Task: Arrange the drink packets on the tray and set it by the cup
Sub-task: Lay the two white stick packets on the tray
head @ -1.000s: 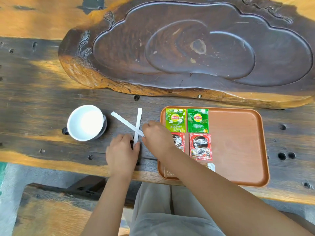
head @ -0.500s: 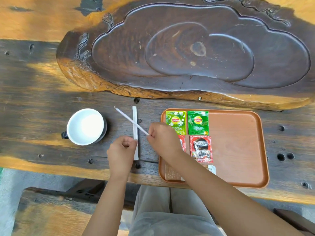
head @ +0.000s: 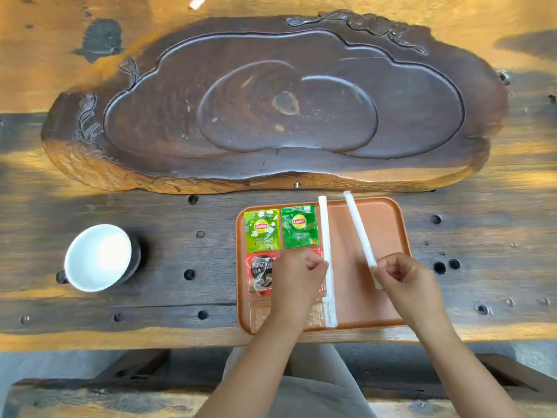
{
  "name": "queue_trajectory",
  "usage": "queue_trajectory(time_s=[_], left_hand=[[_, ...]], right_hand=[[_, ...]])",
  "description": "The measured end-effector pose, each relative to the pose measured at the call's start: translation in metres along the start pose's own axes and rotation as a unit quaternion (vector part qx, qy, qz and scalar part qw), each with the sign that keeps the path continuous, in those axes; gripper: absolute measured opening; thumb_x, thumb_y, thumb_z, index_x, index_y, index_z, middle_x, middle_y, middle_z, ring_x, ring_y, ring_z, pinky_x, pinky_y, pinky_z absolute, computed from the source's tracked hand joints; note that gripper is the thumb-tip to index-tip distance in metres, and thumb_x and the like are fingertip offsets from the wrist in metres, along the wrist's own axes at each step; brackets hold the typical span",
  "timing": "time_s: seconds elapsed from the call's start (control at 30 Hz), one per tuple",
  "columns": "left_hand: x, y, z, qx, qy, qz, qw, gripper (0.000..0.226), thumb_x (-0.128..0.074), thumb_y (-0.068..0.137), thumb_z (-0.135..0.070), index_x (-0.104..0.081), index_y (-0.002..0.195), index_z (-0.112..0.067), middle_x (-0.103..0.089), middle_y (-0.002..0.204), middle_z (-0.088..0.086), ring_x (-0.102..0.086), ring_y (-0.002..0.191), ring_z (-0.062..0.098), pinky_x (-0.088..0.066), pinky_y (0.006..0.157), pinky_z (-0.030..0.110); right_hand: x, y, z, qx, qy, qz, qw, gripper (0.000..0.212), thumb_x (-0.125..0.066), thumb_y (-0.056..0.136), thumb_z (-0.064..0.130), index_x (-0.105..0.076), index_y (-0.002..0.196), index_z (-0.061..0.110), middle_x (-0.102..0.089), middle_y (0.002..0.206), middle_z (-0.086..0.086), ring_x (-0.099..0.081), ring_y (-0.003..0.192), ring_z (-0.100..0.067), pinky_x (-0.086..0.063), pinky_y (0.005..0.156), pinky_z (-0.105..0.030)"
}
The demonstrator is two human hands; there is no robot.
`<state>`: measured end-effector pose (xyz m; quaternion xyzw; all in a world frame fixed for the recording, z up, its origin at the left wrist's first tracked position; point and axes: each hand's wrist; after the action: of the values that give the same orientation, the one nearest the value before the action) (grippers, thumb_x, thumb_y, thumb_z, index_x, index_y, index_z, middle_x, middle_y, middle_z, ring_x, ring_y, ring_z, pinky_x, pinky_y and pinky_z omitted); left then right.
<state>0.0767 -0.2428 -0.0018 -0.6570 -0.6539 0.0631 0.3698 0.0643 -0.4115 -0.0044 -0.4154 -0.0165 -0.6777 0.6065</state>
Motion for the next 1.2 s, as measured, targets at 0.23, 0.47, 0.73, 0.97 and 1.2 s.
queue_trajectory(time_s=[0.23,0.47,0.73,0.97,1.2], left_hand=[[-0.047,0.009,-0.006,-0.003,0.061,0.035,0.998,0.017,-0.061,0.079,-0.009,-0.067,0.064,-0.004,-0.069,0.063,0.011,-0.064,0.060,0.019,-0.042,0.054,0.021],[-0.047,0.018,0.002,-0.111,0.171,-0.013,0.979,0.017,-0.059,0.080,-0.013,-0.058,0.066,-0.005,-0.063,0.065,0.011,-0.059,0.060,0.026,-0.050,0.056,0.036],[-0.032,0.025,0.012,-0.353,0.415,0.032,0.838,0.067,-0.072,0.072,-0.028,-0.047,0.131,-0.010,-0.046,0.142,0.009,-0.038,0.133,0.024,-0.019,0.108,0.045],[-0.025,0.038,0.014,-0.372,0.461,0.137,0.794,0.085,-0.066,0.076,-0.037,-0.023,0.144,-0.011,-0.015,0.156,0.010,-0.004,0.143,0.019,0.009,0.111,0.042],[-0.030,0.036,0.012,-0.368,0.467,0.161,0.788,0.080,-0.058,0.084,-0.038,-0.017,0.145,-0.008,-0.008,0.157,0.011,-0.001,0.144,0.022,0.018,0.107,0.035]], right_hand=[[0.010,0.008,-0.023,-0.007,-0.067,-0.019,0.998,0.011,-0.065,0.080,0.010,-0.062,0.073,0.017,-0.062,0.064,0.011,-0.057,0.064,-0.009,-0.037,0.055,-0.015],[0.011,0.009,-0.032,-0.013,-0.063,-0.026,0.998,0.007,-0.066,0.080,0.011,-0.063,0.075,0.014,-0.062,0.066,0.012,-0.057,0.065,-0.008,-0.036,0.056,-0.014],[0.018,-0.001,-0.033,0.140,-0.288,-0.095,0.943,0.023,-0.050,0.084,0.032,-0.064,0.083,0.014,-0.066,0.075,-0.004,-0.058,0.067,-0.028,-0.039,0.051,-0.027],[0.026,0.036,-0.048,0.375,-0.413,0.038,0.829,0.050,-0.033,0.090,0.026,-0.040,0.138,0.013,-0.037,0.148,-0.004,-0.022,0.139,-0.018,-0.016,0.111,-0.041],[0.032,0.068,-0.054,0.386,-0.484,0.125,0.776,0.059,-0.031,0.090,0.043,-0.033,0.142,0.016,-0.031,0.150,0.002,-0.012,0.142,-0.012,-0.005,0.115,-0.034]])
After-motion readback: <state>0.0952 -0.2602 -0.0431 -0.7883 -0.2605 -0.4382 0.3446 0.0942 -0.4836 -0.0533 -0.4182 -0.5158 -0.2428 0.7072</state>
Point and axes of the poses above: each hand's wrist, its own y-axis towards the middle knuckle, its own x-axis out of the back of the hand, z = x × y
